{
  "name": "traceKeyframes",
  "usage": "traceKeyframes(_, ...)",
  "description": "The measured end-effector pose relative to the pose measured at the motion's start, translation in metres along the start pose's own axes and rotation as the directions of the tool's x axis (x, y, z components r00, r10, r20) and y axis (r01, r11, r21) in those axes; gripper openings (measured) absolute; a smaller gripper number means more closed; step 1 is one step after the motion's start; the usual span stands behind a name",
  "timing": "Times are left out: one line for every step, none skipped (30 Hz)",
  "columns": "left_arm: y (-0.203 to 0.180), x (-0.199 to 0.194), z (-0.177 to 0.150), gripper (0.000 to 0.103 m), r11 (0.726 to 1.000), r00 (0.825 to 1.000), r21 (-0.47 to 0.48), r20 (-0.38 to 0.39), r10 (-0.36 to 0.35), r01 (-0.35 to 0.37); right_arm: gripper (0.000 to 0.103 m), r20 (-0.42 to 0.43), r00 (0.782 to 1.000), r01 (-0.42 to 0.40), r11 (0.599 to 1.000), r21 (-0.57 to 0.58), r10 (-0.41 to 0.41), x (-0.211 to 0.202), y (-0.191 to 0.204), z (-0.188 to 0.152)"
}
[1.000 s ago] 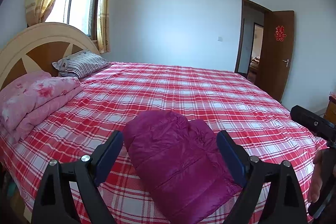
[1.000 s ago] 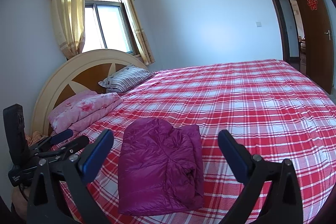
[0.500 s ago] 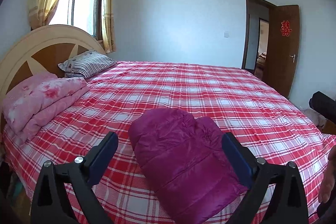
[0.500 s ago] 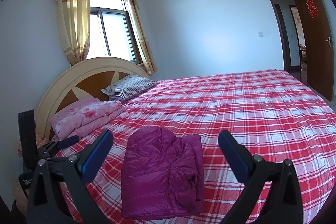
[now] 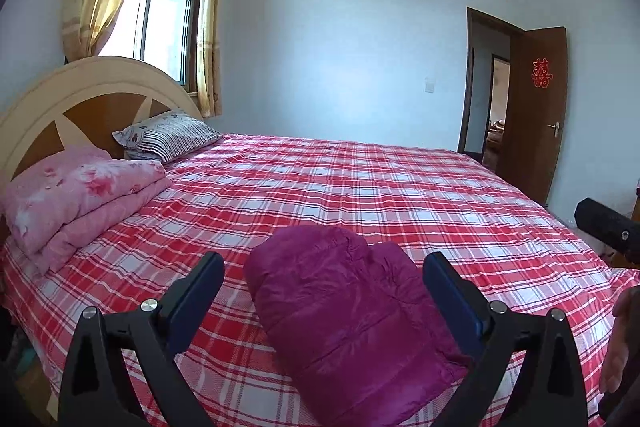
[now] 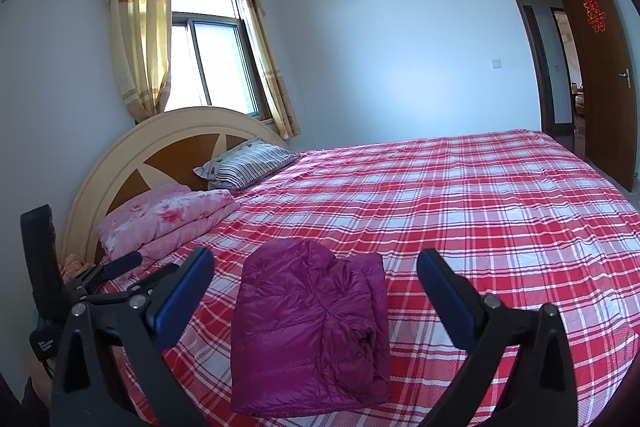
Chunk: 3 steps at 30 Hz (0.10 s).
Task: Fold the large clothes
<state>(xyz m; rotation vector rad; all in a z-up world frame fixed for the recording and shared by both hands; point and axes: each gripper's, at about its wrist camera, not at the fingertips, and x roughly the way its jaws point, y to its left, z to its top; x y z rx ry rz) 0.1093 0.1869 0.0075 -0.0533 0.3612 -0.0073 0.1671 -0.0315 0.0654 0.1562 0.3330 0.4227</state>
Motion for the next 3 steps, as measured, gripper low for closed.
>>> traceKeyframes(0.0, 0.0002, 0.0003, 0.1, 1.0, 1.0, 0.0, 0.001, -0.001, 0.001, 0.103, -0.003, 1.0, 0.0, 1.0, -0.001, 0.0, 0.0005, -0.0001, -0.0004)
traceKeyframes(-0.0001, 0.0004, 0.0003, 0.1, 1.0, 1.0, 0.0, 0.002, 0.006, -0.006, 0.103, -0.005, 1.0, 0.0, 1.0, -0.001, -0.001, 0.0009, -0.0002, -0.0007)
traceKeyframes(0.0, 0.0011, 0.0005, 0.1, 1.0, 1.0, 0.003, 0.004, 0.01, -0.01, 0.103, -0.006, 1.0, 0.001, 1.0, -0.001, -0.001, 0.0013, -0.0009, -0.001)
